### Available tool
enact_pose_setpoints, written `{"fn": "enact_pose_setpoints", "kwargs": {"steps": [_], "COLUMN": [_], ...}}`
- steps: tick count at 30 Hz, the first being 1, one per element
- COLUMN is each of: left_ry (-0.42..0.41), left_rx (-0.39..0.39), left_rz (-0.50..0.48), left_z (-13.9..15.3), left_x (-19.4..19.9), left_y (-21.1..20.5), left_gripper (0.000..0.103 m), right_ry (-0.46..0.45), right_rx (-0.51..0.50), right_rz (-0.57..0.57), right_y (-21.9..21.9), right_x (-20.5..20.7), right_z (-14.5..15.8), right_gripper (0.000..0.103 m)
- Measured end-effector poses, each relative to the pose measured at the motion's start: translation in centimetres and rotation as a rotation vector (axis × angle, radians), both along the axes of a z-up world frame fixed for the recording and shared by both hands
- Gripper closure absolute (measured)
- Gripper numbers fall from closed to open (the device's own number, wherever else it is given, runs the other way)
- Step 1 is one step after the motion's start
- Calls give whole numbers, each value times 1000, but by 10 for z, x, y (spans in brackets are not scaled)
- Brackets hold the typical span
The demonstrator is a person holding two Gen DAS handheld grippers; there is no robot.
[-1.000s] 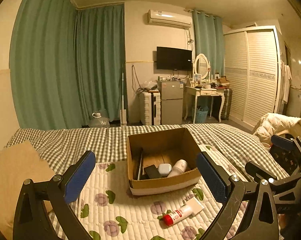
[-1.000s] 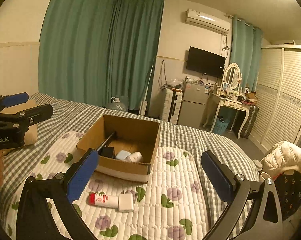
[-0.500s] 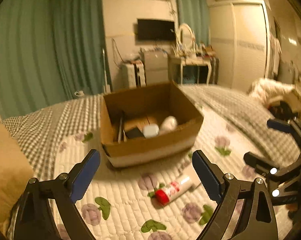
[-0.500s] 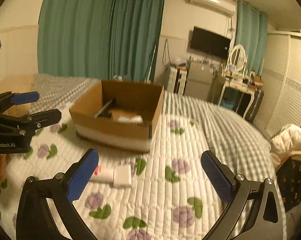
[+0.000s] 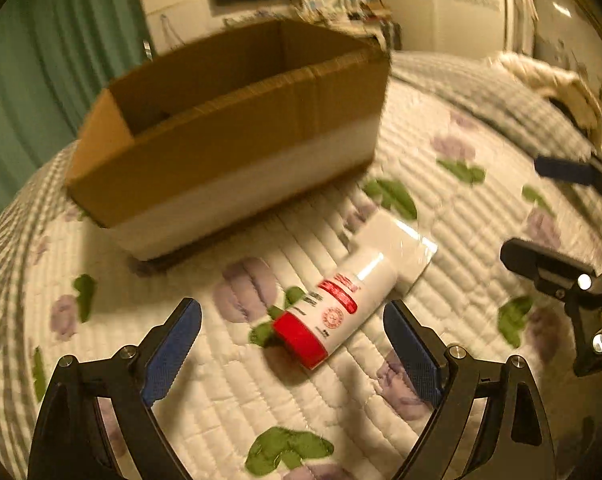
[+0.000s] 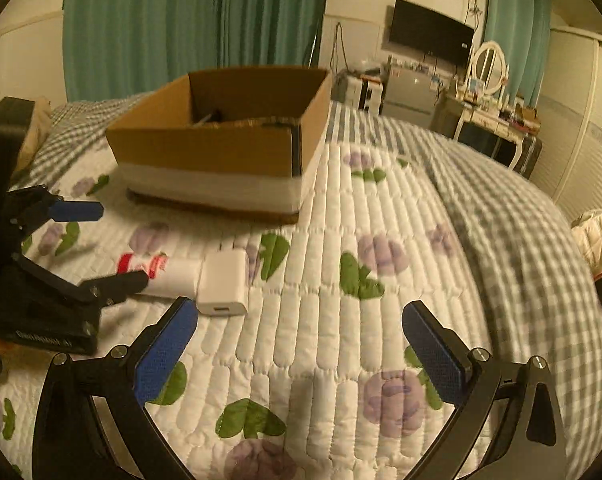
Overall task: Organize rigid objects
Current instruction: 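Grasp the white-and-red bottle with left tool while right tool grasps white charger plug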
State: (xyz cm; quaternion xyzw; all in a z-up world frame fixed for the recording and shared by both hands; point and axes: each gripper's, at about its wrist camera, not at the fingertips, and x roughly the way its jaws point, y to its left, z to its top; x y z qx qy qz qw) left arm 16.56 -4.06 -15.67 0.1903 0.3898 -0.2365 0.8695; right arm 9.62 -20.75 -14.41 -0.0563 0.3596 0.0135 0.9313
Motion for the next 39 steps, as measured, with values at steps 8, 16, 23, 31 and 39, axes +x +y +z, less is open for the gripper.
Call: {"fn": "enact_pose_setpoints", "kwargs": {"steps": [8, 16, 23, 31, 39], "left_ry": [21, 25, 16, 21, 43], "left_rx": [60, -40, -63, -71, -90], "left_rz": [-117, 16, 165, 188, 205], "left_z": [-24, -23, -21, -21, -14], "left_x": [14, 21, 24, 14, -4], "left_y": [-27, 3, 38, 48, 49], "left_gripper": [27, 66, 66, 66, 66], "right_ry": [70, 92, 96, 97, 88], "right_rx": [4, 0, -8, -78, -24], "right_rz": [21, 43, 65, 35, -8], "right_y": [3, 14, 38, 58, 48], "right_x": [15, 30, 53, 67, 50], "right_z": [-27, -39, -51, -62, -51], "right_gripper": [0, 0, 0, 23, 63]}}
